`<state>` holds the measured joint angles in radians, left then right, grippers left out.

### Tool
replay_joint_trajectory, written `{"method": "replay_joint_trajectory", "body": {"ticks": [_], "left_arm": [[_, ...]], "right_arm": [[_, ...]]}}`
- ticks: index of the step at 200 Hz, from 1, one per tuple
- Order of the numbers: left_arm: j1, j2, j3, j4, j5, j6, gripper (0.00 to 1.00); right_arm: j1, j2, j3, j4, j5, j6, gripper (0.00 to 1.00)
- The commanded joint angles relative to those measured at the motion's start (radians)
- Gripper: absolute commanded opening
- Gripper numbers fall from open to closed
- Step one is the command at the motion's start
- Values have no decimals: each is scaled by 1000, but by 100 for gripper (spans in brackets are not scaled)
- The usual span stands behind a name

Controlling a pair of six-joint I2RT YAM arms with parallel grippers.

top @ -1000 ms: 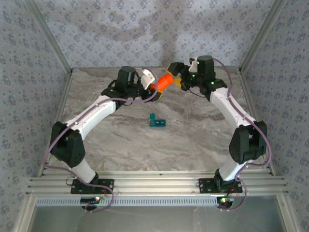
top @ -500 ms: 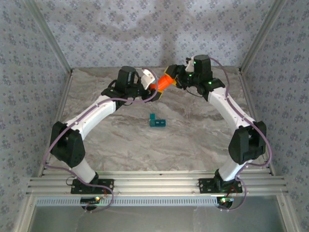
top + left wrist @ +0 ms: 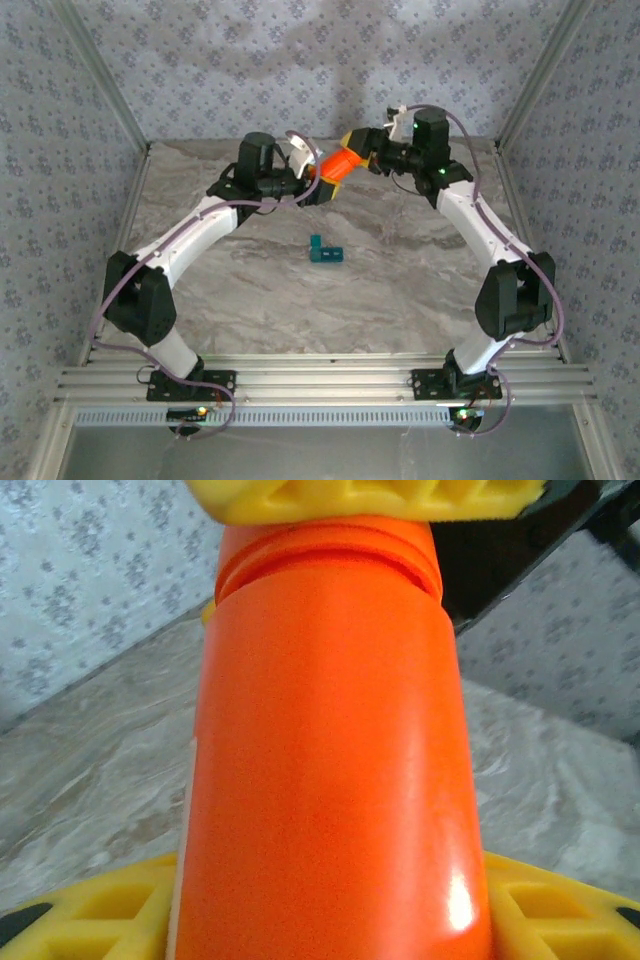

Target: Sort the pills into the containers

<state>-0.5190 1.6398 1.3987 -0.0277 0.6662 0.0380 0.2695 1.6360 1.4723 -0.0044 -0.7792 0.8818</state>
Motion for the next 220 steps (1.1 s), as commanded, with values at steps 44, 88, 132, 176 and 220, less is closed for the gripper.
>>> {"method": "replay_joint_trajectory", "body": {"ticks": [44, 88, 132, 176, 220], "left_arm": [[40, -51, 21, 114, 216, -170, 0], [45, -59, 16, 72, 195, -124, 0], [47, -72, -7, 50, 135, -77, 0], [48, -97, -50, 38, 48, -35, 0], [48, -135, -110, 33, -13, -4, 0]], "right_arm": [[-81, 14, 130, -124, -143, -375, 30], [-116, -5, 98, -180, -60, -372, 31], [-120, -40, -44, -345, 167, -424, 33], [-82, -47, -223, -441, 462, -429, 31], [9, 32, -263, -526, 781, -418, 29]]}}
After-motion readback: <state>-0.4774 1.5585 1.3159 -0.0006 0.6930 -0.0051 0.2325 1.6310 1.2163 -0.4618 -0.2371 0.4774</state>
